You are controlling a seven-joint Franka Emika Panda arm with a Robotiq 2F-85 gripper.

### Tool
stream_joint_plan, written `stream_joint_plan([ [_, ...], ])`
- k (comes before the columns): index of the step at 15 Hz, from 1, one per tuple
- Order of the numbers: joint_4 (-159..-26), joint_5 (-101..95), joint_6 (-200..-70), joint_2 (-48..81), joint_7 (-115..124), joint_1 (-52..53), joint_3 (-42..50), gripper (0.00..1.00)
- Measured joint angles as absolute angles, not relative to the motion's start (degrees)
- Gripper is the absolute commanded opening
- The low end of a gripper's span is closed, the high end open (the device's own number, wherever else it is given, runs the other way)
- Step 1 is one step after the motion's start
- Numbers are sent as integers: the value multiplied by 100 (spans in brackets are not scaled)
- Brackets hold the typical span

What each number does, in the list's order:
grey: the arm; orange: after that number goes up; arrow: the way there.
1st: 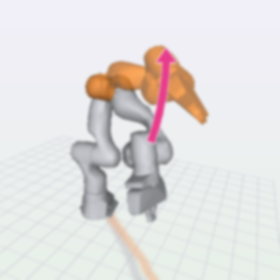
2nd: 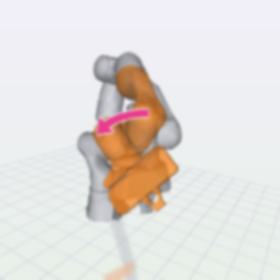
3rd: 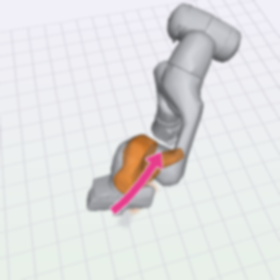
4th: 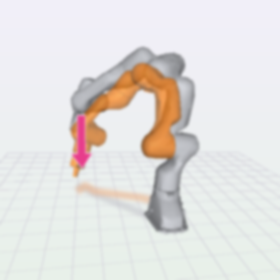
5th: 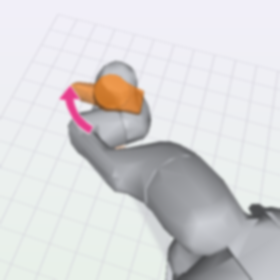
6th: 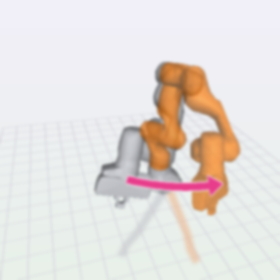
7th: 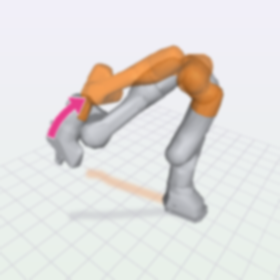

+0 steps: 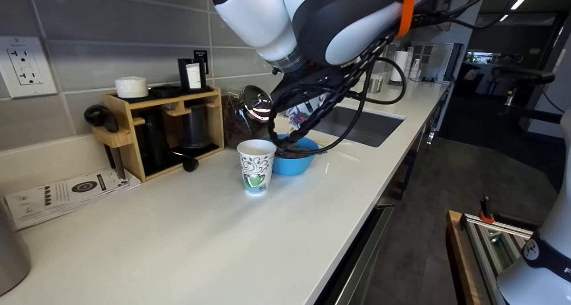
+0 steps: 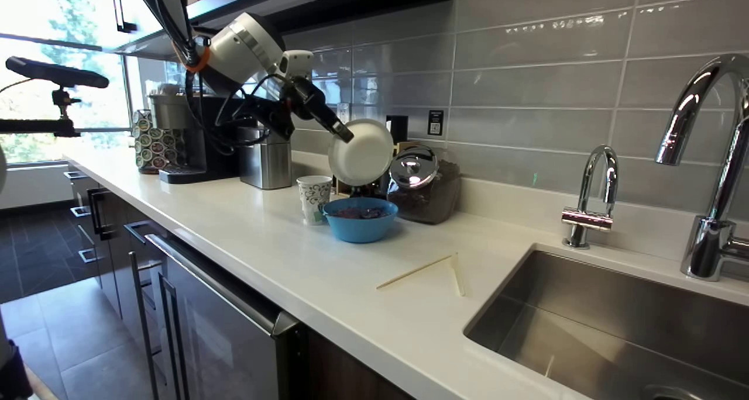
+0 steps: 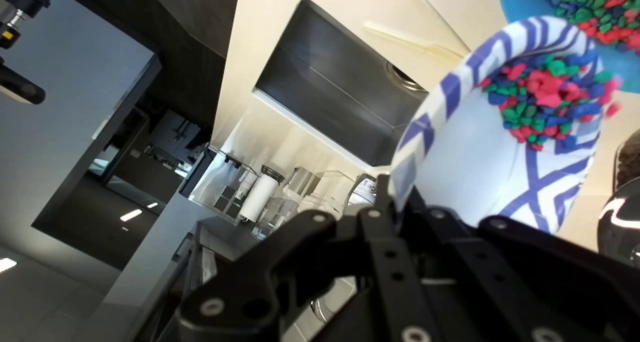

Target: Pick up the plate and pour it's contents in the bowl

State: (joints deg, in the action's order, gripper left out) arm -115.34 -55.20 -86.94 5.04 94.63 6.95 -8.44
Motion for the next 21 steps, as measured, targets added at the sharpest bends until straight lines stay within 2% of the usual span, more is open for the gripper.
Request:
stream_joint_plan([
  [21, -11429, -6293, -8234, 884, 9011, 942, -851, 1],
])
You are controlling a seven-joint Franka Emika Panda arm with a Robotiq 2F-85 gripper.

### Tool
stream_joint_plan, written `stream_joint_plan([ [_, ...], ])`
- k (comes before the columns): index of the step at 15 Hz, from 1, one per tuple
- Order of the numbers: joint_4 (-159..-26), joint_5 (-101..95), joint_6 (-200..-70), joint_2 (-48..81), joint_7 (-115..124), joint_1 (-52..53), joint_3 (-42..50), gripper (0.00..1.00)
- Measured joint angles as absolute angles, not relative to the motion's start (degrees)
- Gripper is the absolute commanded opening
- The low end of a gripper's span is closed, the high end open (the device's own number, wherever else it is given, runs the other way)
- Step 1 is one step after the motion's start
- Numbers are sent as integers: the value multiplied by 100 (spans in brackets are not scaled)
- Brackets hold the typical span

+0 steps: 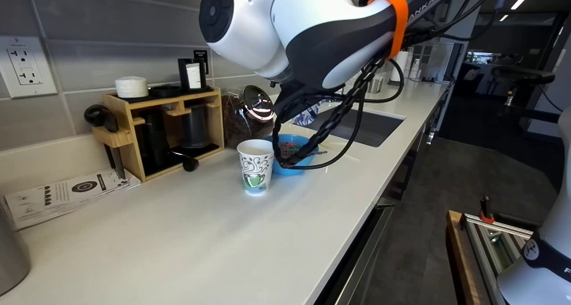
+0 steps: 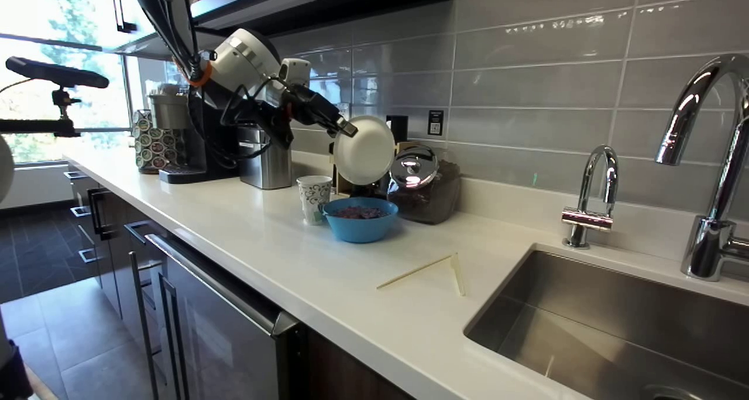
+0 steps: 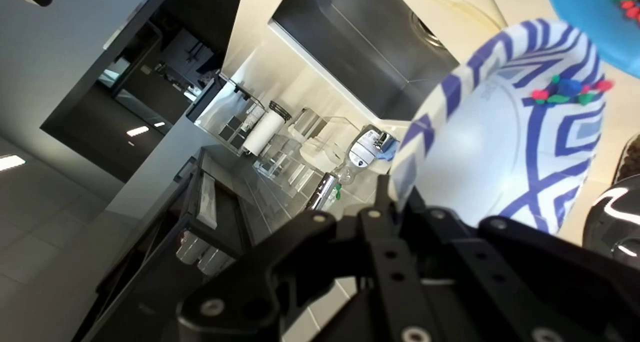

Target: Pick up the plate and pour it's contents in the bowl

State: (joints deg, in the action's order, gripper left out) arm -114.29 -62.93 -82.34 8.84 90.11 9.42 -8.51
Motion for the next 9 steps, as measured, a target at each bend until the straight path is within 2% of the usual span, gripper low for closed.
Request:
stream_joint_plan([
  [9, -11344, -6707, -7892, 1056, 8796, 1096, -896, 1],
])
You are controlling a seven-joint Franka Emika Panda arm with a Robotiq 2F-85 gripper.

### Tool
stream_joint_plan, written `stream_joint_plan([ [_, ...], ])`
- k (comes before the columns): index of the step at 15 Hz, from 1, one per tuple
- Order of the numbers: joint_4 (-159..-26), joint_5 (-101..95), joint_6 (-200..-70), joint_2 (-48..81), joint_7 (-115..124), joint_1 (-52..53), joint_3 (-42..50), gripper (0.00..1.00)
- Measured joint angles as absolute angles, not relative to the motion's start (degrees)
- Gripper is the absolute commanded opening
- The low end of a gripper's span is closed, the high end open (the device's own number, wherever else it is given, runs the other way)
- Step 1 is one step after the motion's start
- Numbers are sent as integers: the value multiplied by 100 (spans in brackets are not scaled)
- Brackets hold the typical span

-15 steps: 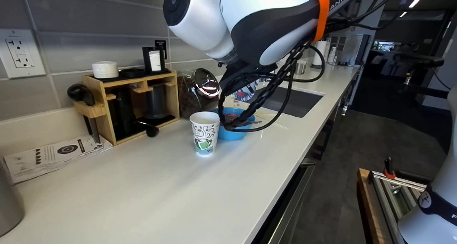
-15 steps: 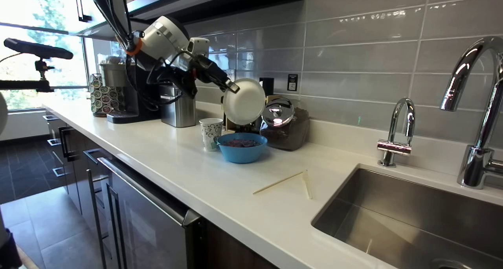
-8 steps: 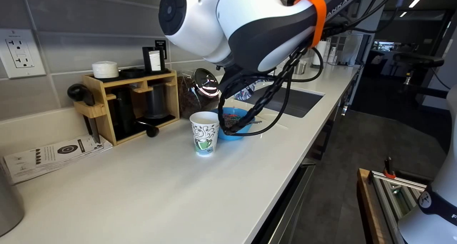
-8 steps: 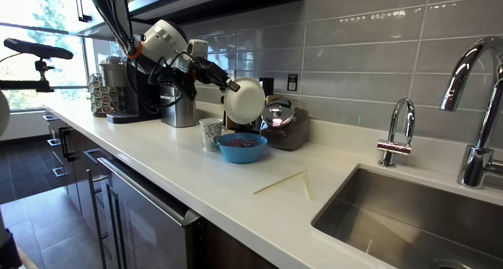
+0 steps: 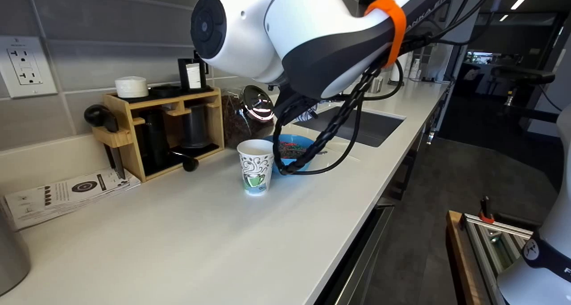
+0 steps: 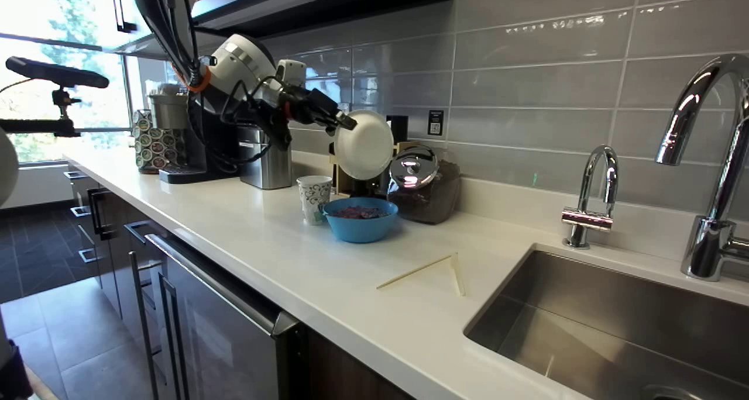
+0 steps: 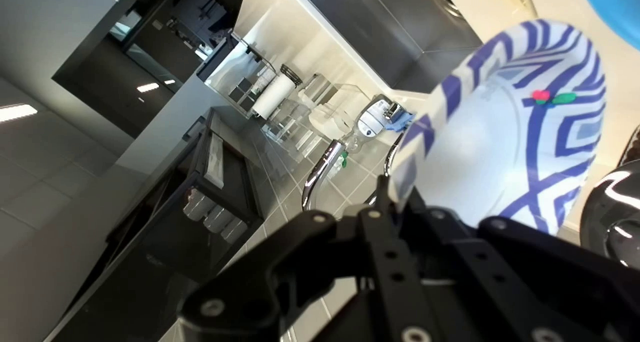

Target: Pick up the plate and pour it's contents in the bowl

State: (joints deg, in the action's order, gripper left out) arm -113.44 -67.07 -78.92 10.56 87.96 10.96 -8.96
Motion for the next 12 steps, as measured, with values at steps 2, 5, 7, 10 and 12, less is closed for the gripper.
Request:
stream_joint_plan([
  [2, -11319, -6801, -7829, 1101, 8731, 1136, -905, 1],
  [5, -11284, -6851, -7812, 1162, 8667, 1162, -922, 1],
  [7, -11244, -6753, -7816, 1165, 8665, 1154, -923, 1],
  [10, -11214, -6498, -7827, 1106, 8670, 1082, -903, 1],
  [12, -11214, -6488, -7826, 1088, 8669, 1046, -876, 1],
])
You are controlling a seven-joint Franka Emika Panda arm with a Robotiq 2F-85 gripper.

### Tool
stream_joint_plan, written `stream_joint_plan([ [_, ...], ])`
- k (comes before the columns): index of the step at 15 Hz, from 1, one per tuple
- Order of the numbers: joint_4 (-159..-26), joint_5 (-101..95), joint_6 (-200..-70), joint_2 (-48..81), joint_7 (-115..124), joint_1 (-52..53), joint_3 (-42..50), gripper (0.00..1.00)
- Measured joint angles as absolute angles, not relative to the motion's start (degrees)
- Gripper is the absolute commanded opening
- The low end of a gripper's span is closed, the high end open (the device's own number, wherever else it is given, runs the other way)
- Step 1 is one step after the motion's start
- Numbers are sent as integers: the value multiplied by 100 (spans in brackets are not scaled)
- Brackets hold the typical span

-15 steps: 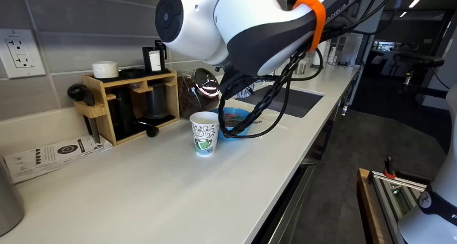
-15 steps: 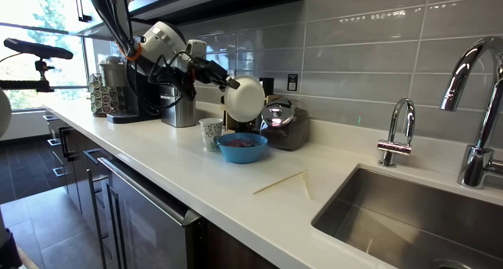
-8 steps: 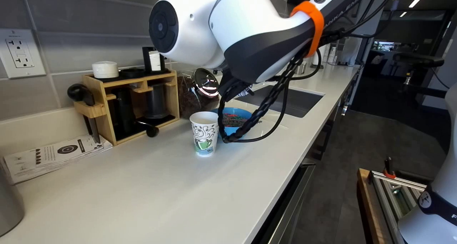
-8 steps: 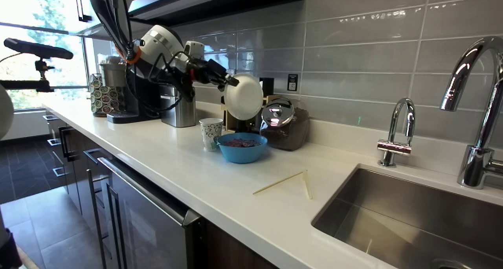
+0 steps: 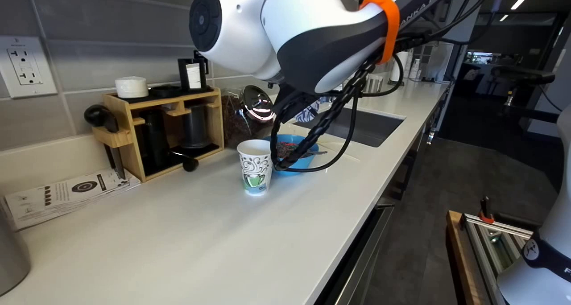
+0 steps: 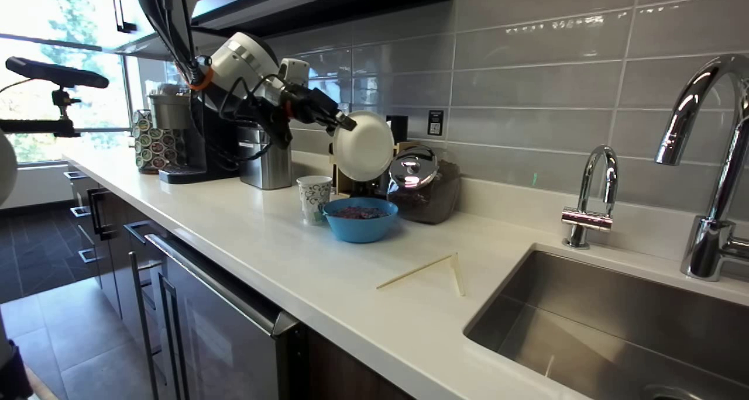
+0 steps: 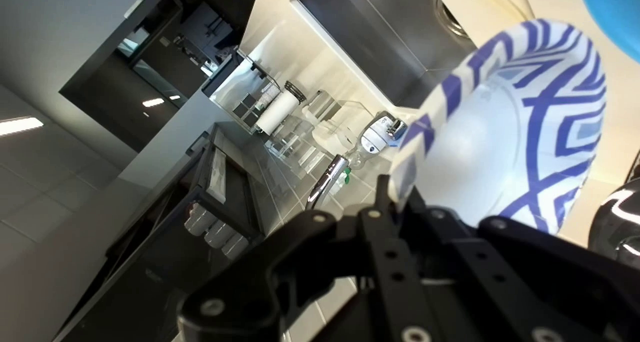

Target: Pick up the plate and pour it's contents in the bowl

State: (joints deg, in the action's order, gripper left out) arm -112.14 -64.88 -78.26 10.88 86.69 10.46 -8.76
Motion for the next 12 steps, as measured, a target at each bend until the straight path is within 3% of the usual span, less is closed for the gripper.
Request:
stream_joint_plan([
  [12, -11090, -7323, -7359, 1391, 8247, 1271, -950, 1],
])
